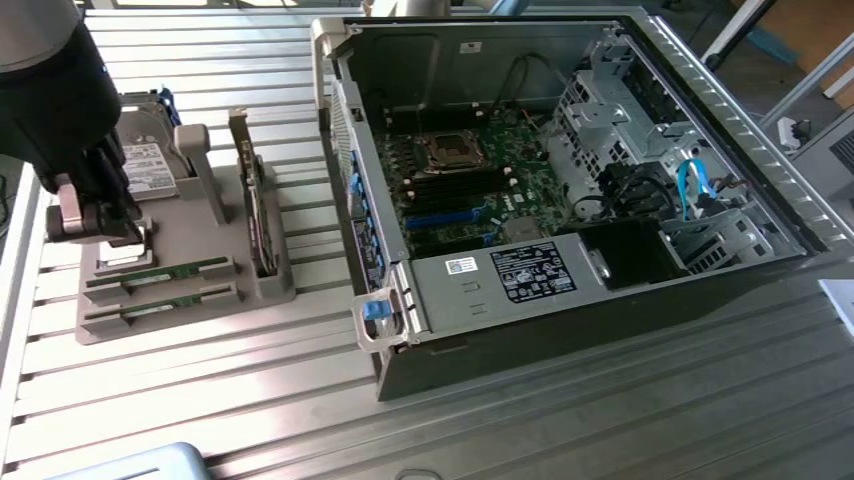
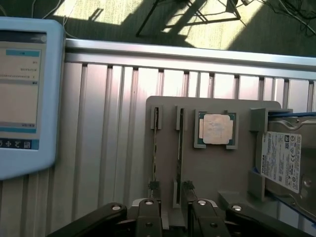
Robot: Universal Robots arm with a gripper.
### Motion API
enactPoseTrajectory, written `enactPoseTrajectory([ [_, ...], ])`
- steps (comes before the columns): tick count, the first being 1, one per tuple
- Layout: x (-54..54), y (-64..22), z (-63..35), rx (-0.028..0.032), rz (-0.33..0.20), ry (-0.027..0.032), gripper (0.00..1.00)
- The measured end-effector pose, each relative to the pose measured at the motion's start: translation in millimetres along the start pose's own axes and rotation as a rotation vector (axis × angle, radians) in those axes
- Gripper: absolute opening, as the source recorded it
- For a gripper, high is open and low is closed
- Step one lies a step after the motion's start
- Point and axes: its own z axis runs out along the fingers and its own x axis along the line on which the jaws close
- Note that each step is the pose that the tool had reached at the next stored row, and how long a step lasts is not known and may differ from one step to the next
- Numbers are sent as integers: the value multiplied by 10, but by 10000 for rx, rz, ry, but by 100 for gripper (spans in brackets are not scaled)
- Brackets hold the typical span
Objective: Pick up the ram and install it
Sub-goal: 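Pick up the ram and move it above insertion slot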
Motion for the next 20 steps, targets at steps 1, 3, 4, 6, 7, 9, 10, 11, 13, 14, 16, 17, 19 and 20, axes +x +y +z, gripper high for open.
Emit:
enactPoseTrajectory([
  [1,2,-1,34,0,-55,2,30],
  [3,5,-2,68,-1,-106,4,30],
  [4,8,-3,102,-1,-154,6,30],
  [6,11,-4,141,-1,-208,9,30],
  [7,11,-5,146,-4,-222,22,30],
  [9,12,-5,154,-2,-124,28,30],
  [10,12,-4,158,-1,22,22,30],
  [11,12,-4,158,-2,49,22,30],
  [13,13,-4,158,-2,48,21,30],
  [14,12,-5,164,0,48,20,30],
  [16,19,-6,207,-2,47,21,30],
  [17,27,-7,248,-3,48,22,30],
  [19,36,-7,286,-2,48,21,30],
  [20,43,-8,319,-2,48,22,30],
])
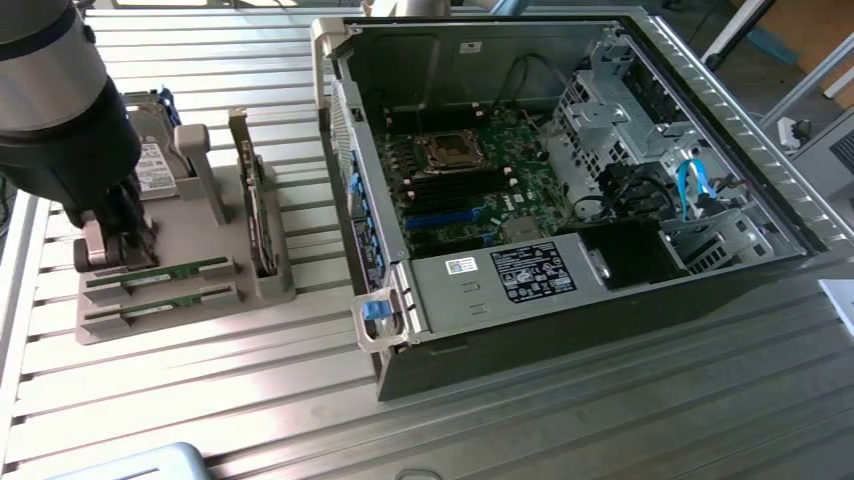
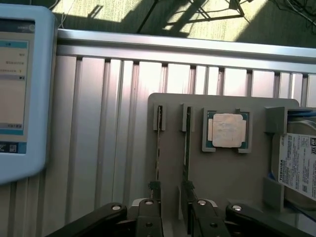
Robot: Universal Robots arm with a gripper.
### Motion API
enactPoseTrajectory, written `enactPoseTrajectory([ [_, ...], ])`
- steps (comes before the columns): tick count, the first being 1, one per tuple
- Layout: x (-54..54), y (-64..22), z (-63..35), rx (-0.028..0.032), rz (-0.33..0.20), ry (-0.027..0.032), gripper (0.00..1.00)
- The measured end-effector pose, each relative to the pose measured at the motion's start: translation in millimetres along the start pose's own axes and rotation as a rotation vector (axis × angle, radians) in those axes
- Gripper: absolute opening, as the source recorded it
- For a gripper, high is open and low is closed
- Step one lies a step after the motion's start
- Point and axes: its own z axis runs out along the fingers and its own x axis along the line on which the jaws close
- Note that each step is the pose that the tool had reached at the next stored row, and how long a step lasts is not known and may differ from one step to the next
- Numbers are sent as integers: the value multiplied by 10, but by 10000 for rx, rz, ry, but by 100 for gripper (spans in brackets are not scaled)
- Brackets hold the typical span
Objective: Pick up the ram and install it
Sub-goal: 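Pick up the ram and move it above insertion slot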
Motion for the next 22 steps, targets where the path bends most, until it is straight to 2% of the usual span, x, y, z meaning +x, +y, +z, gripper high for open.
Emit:
enactPoseTrajectory([
  [9,39,-8,292,0,0,0,30],
  [20,61,-11,428,0,0,0,30],
  [22,70,-12,476,0,0,-1,30],
])
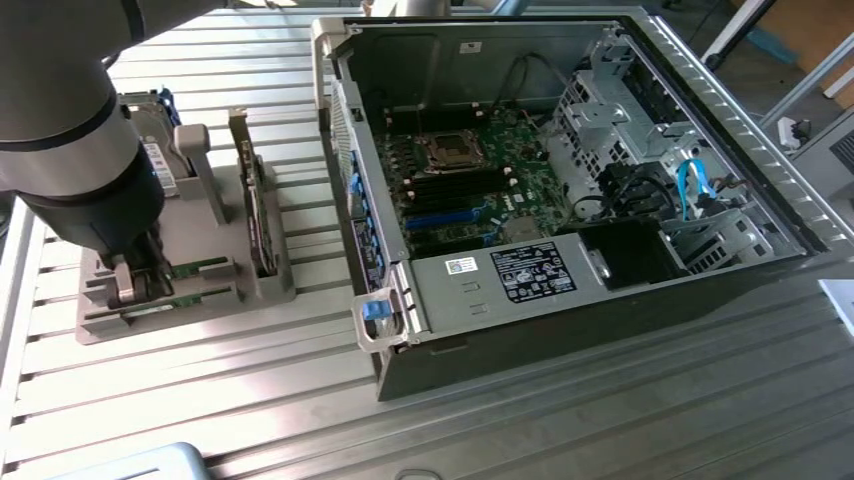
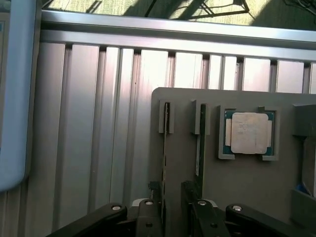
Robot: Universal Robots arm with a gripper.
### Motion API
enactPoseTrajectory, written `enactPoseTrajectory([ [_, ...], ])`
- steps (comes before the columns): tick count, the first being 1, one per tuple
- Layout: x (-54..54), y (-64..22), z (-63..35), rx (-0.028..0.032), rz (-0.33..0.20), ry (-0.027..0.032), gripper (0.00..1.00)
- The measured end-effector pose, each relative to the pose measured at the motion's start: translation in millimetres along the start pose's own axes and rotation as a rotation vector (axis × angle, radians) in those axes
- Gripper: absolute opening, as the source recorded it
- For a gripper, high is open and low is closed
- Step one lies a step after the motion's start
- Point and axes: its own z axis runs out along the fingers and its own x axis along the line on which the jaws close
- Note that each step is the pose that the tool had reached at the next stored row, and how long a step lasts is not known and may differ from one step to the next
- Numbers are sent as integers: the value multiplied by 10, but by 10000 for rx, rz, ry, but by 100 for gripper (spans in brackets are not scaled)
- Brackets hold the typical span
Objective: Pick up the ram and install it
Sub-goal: 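Pick up the ram and move it above insertion slot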
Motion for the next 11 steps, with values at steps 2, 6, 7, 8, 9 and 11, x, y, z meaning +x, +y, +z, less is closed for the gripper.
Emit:
enactPoseTrajectory([
  [2,6,-1,31,0,0,1,30],
  [6,20,-2,103,-1,0,1,30],
  [7,24,-3,127,-1,0,1,30],
  [8,29,-3,154,0,0,1,30],
  [9,33,-4,181,0,0,1,30],
  [11,37,-5,207,0,0,0,30],
])
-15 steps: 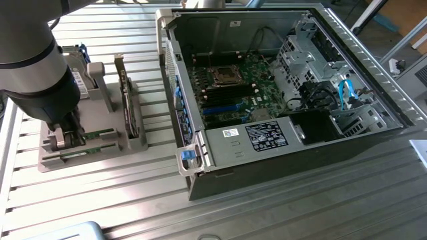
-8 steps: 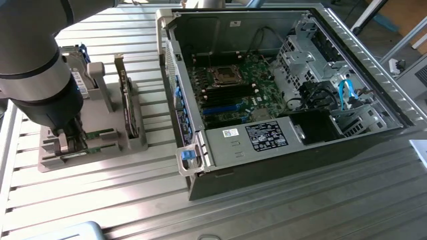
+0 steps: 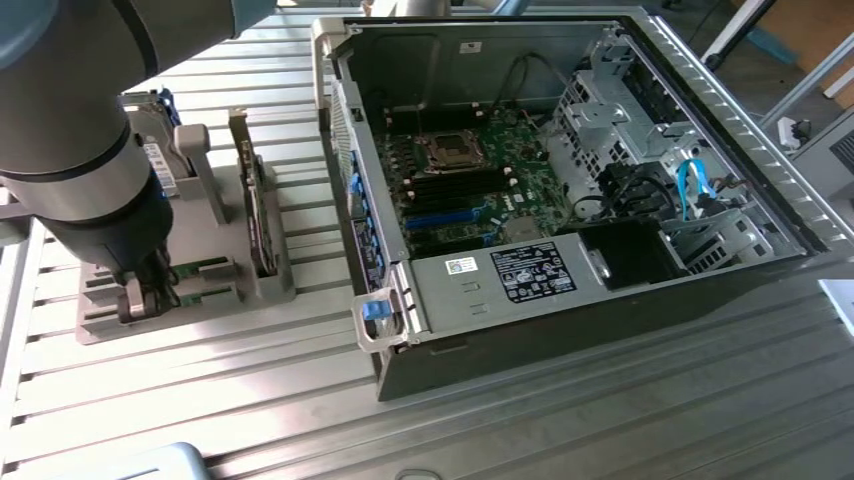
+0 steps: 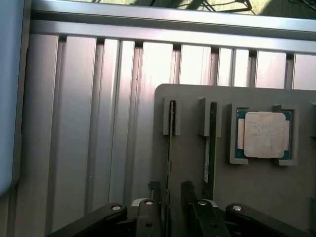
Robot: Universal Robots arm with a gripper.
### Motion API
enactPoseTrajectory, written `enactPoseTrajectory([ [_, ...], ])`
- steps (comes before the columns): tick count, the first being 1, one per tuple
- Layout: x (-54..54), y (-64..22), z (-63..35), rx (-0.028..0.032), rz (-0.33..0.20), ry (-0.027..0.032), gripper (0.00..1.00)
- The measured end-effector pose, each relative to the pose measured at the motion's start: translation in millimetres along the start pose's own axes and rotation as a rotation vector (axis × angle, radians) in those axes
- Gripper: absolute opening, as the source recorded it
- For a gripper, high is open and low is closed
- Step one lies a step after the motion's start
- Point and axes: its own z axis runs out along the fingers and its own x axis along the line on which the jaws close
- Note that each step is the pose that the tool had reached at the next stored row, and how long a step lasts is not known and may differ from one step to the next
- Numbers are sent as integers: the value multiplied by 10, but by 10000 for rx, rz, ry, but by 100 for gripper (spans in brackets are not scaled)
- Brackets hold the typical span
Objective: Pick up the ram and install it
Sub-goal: 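Pick up the ram and move it above insertion slot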
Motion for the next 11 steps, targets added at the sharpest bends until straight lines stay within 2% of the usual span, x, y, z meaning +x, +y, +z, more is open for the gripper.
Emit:
enactPoseTrajectory([
  [11,5,-20,35,-7,0,2,30],
])
